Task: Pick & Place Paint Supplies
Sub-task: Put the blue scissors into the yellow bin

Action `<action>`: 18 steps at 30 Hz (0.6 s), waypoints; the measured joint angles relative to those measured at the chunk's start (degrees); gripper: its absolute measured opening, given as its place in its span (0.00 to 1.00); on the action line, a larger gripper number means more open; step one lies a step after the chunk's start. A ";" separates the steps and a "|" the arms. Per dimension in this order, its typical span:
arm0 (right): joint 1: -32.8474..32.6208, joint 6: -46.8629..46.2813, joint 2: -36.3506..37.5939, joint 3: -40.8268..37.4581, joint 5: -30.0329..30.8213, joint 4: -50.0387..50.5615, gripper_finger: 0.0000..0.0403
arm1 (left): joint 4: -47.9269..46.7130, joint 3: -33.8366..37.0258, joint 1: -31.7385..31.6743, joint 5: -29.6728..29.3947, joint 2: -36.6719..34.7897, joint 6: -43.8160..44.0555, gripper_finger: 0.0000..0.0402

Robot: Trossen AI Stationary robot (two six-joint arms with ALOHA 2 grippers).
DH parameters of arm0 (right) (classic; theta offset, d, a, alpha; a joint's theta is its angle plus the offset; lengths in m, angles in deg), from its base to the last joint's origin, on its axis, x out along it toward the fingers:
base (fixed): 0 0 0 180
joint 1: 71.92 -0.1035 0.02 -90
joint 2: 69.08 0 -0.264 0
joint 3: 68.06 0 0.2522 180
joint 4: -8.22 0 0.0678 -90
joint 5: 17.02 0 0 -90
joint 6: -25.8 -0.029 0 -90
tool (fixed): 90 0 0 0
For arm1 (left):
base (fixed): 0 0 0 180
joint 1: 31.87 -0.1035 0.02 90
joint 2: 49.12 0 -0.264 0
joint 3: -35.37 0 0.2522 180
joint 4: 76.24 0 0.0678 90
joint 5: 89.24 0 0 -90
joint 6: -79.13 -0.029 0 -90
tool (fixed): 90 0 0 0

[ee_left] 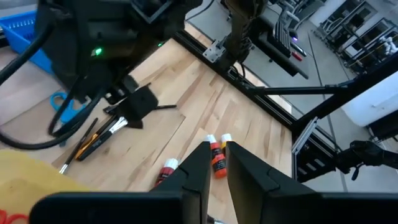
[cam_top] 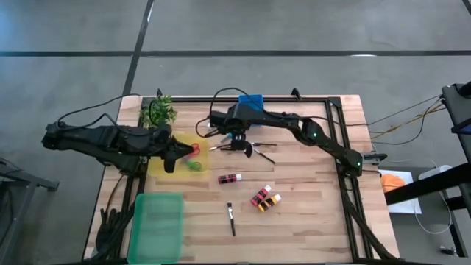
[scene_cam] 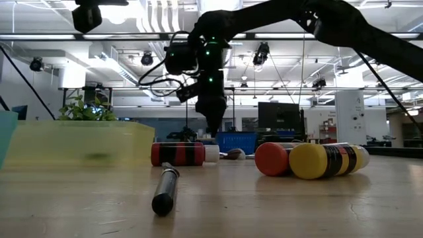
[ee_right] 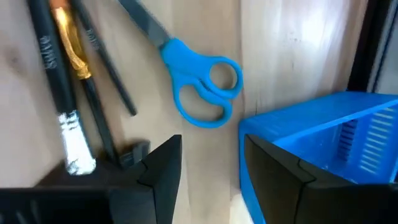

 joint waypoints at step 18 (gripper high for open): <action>-2.64 -18.87 26.93 -7.51 -14.76 -0.84 0.42 | -3.29 -0.02 0.02 -0.74 5.53 -1.72 0.15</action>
